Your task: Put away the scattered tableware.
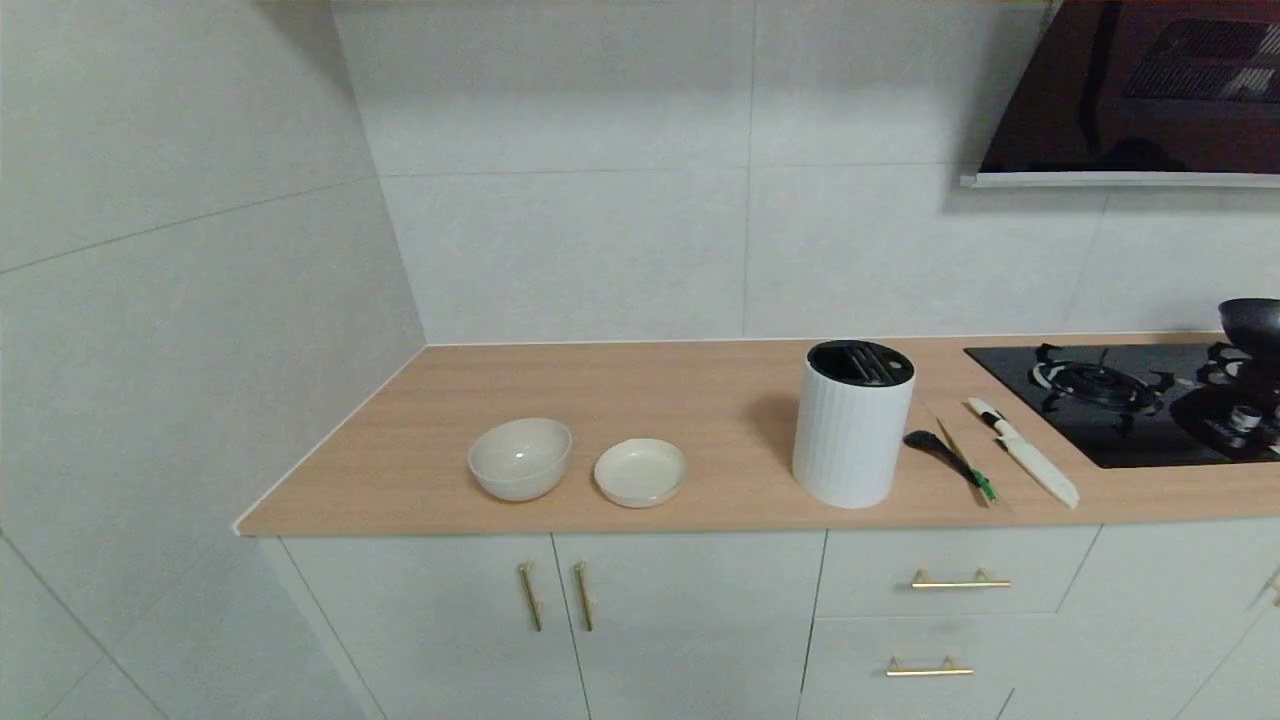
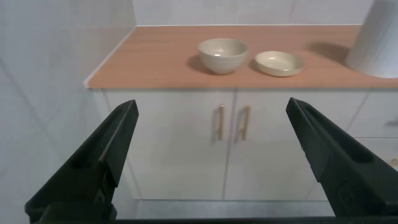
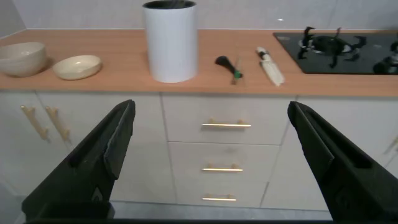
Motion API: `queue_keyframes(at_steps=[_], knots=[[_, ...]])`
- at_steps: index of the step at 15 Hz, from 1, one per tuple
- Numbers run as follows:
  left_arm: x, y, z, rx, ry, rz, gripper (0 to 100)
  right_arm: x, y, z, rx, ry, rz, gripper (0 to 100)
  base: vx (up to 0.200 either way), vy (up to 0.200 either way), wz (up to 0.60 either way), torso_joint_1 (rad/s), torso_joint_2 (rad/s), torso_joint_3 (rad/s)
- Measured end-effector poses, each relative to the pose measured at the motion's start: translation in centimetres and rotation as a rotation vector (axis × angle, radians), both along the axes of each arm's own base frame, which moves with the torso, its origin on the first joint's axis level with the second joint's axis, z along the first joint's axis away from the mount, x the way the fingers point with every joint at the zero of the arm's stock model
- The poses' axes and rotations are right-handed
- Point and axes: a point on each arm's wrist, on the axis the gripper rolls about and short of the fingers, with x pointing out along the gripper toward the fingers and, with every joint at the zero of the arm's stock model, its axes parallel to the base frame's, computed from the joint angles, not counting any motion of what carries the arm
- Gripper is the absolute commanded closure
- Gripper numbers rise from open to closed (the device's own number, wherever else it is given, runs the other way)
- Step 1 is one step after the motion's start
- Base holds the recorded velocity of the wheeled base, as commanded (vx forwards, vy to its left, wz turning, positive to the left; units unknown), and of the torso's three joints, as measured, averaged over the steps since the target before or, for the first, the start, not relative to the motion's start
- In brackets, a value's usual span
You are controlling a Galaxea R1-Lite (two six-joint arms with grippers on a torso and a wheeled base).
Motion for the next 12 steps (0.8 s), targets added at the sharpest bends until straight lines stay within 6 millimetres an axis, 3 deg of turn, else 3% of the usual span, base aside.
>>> queue_keyframes(at_steps=[9,12], knots=[[0.00,0.00,0.00,0.001,0.000,0.000,0,0.00,0.00,0.00,-0.002,0.000,0.000,0,0.000,0.200,0.00,0.001,0.00,0.006],[0.00,0.00,0.00,0.001,0.000,0.000,0,0.00,0.00,0.00,-0.002,0.000,0.000,0,0.000,0.000,0.00,0.000,0.00,0.000]])
